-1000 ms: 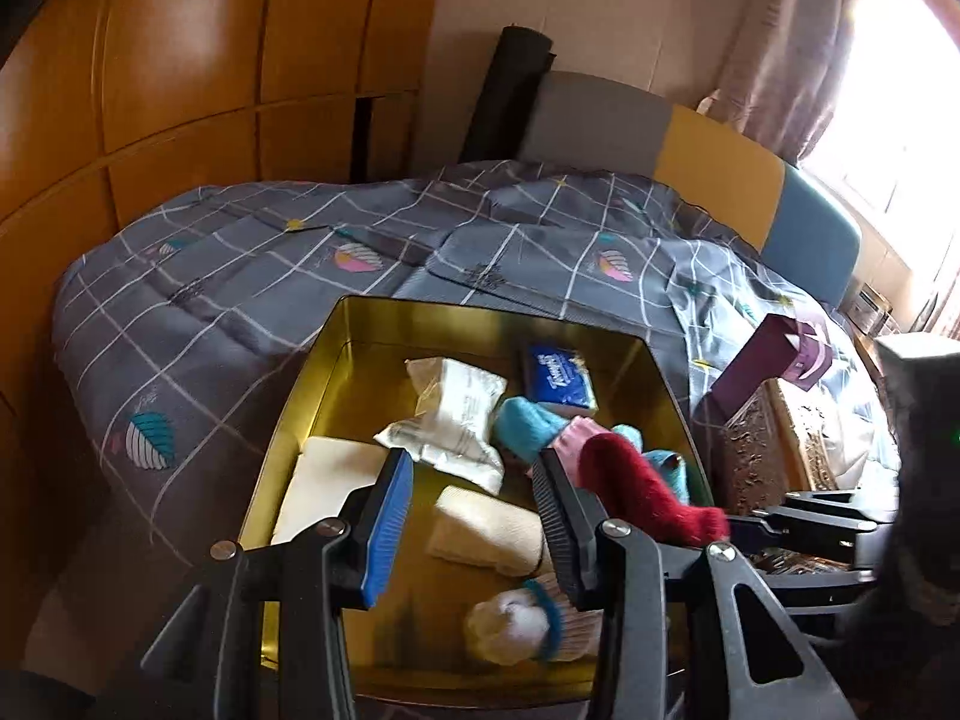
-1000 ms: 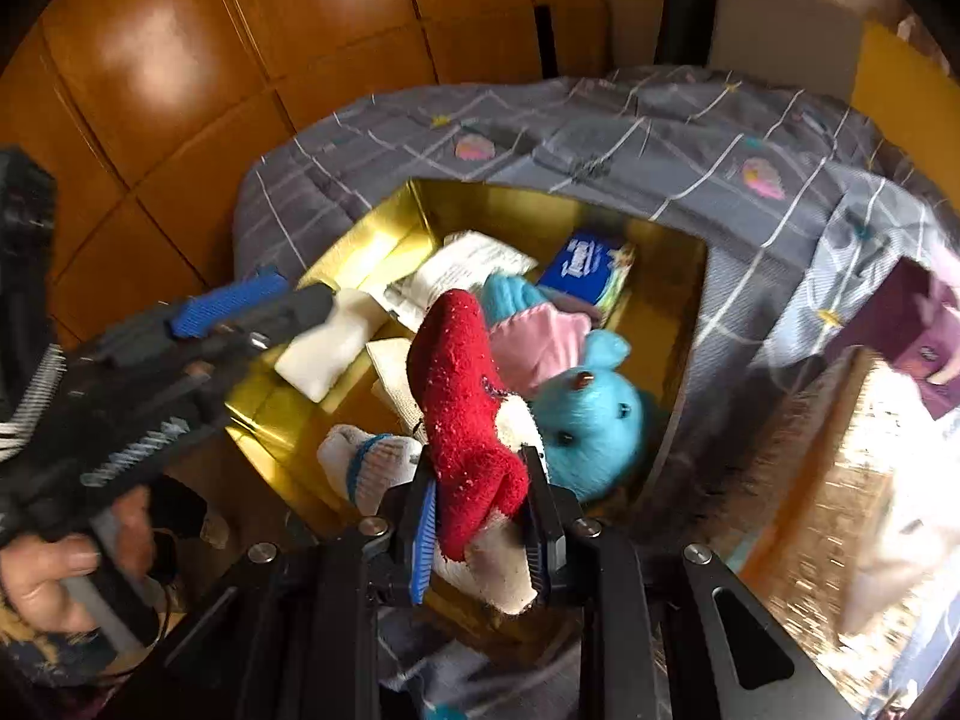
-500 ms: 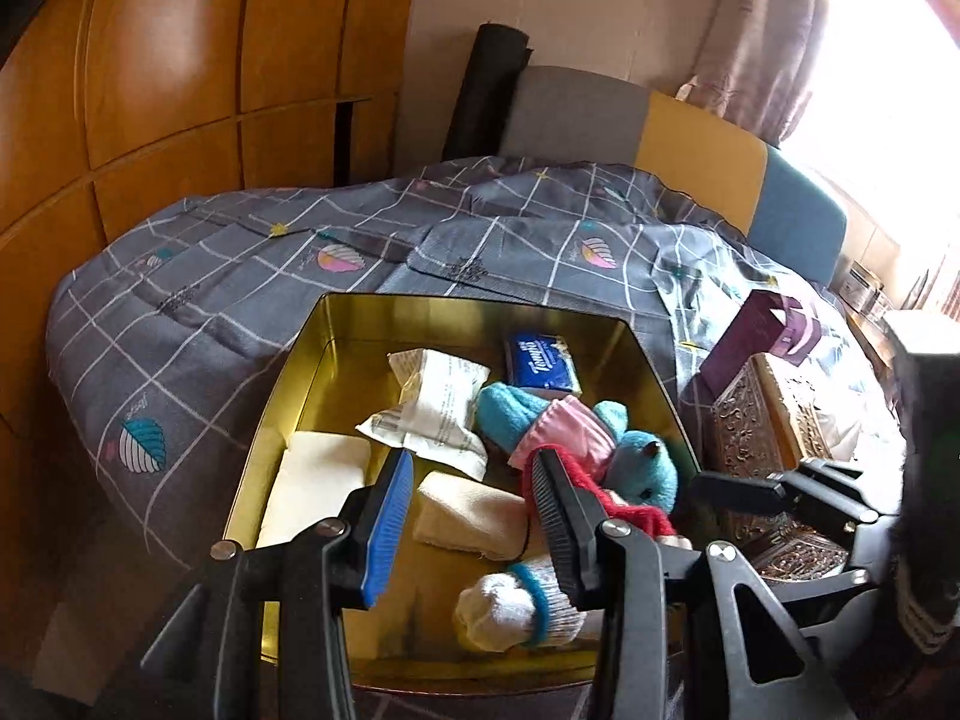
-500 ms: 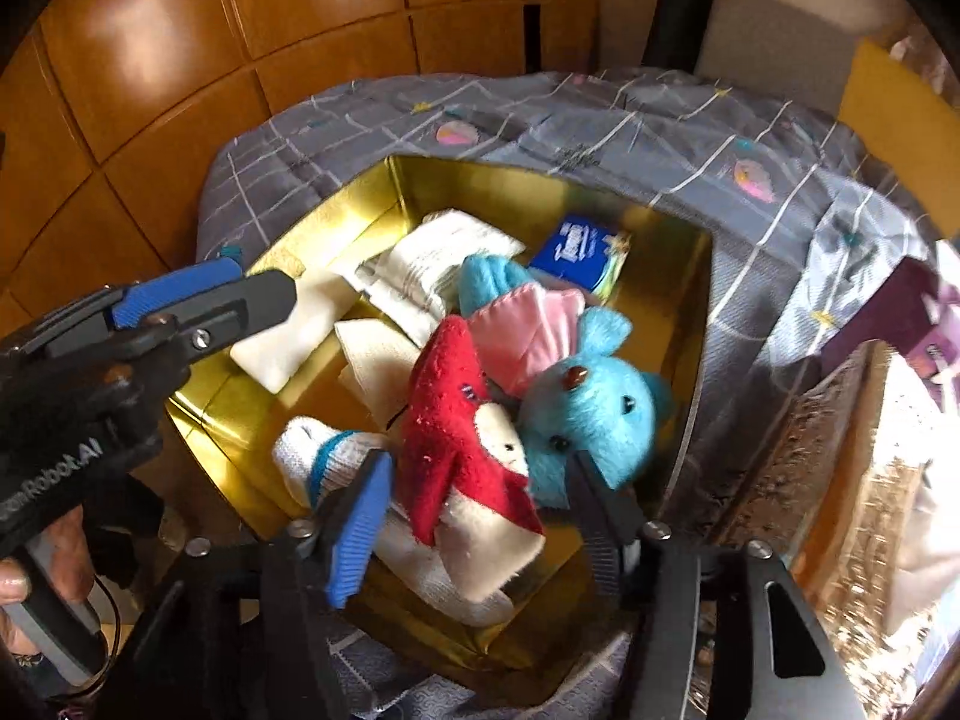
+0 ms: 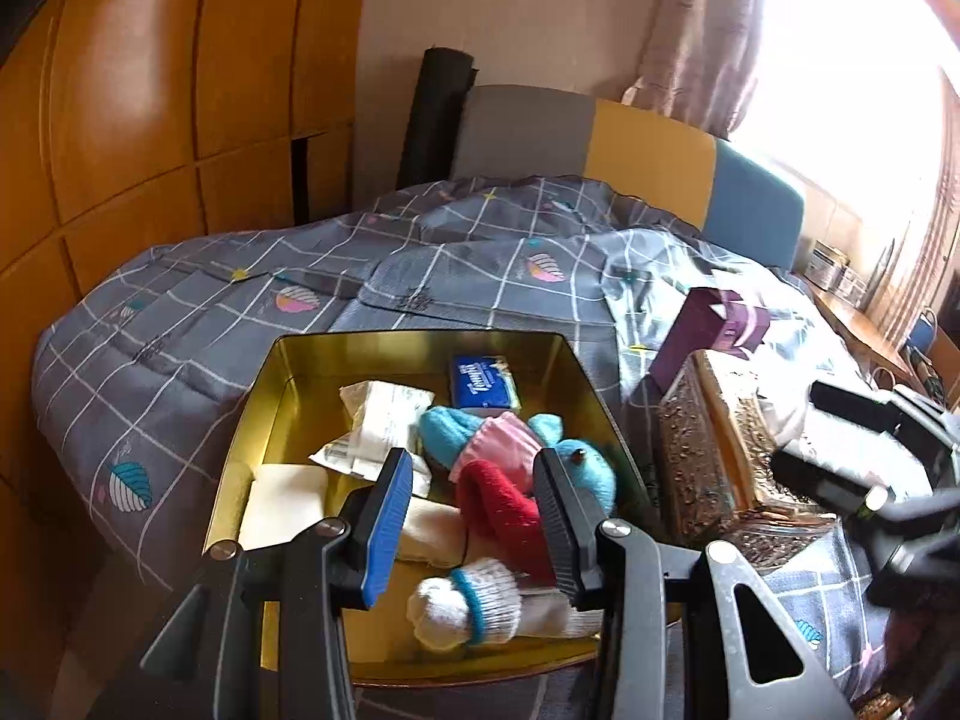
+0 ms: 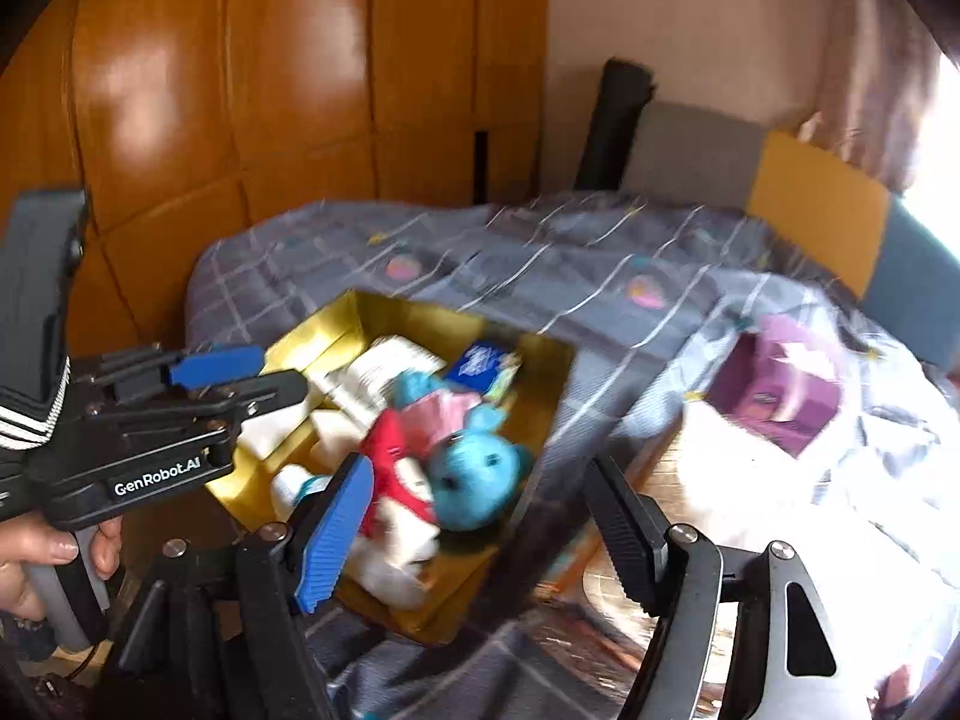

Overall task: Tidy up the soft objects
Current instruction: 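Move both tools back over the remaining rolls on the bed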

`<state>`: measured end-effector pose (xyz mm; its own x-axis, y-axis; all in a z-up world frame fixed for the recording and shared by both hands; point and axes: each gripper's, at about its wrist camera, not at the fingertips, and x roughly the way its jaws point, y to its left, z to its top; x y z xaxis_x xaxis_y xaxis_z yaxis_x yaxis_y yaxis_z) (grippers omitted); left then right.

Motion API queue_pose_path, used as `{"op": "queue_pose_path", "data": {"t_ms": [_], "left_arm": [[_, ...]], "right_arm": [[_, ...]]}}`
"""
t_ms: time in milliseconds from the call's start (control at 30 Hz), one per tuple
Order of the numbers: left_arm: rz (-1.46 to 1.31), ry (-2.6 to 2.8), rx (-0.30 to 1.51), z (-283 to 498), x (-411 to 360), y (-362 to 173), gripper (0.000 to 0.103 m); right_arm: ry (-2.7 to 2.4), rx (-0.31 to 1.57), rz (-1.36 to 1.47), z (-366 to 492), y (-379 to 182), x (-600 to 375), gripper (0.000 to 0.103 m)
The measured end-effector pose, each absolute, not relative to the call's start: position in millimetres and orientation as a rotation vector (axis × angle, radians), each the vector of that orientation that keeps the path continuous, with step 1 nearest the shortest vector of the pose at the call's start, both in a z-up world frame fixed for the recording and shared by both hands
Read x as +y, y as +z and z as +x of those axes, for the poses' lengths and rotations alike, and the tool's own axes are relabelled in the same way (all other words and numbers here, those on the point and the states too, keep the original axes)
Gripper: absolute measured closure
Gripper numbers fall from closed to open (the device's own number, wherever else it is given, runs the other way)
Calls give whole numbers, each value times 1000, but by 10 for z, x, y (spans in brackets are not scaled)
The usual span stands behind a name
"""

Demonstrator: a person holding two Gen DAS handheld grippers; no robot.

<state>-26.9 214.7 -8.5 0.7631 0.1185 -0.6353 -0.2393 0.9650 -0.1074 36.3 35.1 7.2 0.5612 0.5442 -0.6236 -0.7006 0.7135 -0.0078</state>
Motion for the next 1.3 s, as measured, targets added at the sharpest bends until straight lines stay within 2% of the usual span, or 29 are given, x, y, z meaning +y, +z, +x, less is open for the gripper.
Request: {"op": "queue_pose_path", "data": {"t_ms": [167,533,867,1067,1300], "left_arm": [[-164,161,666,-271,2010,-13,61],[-71,29,618,-265,1543,241,61],[48,-210,569,-82,752,589,61],[118,-390,607,59,90,605,61],[172,-554,715,123,-580,370,61]], "right_arm": [[634,597,-201,442,224,-133,23],[326,644,-77,740,193,-1381,22],[-95,704,216,997,49,-3145,21],[-210,841,282,1054,-210,-3902,16],[-139,1079,206,1347,-614,-4078,12]]}}
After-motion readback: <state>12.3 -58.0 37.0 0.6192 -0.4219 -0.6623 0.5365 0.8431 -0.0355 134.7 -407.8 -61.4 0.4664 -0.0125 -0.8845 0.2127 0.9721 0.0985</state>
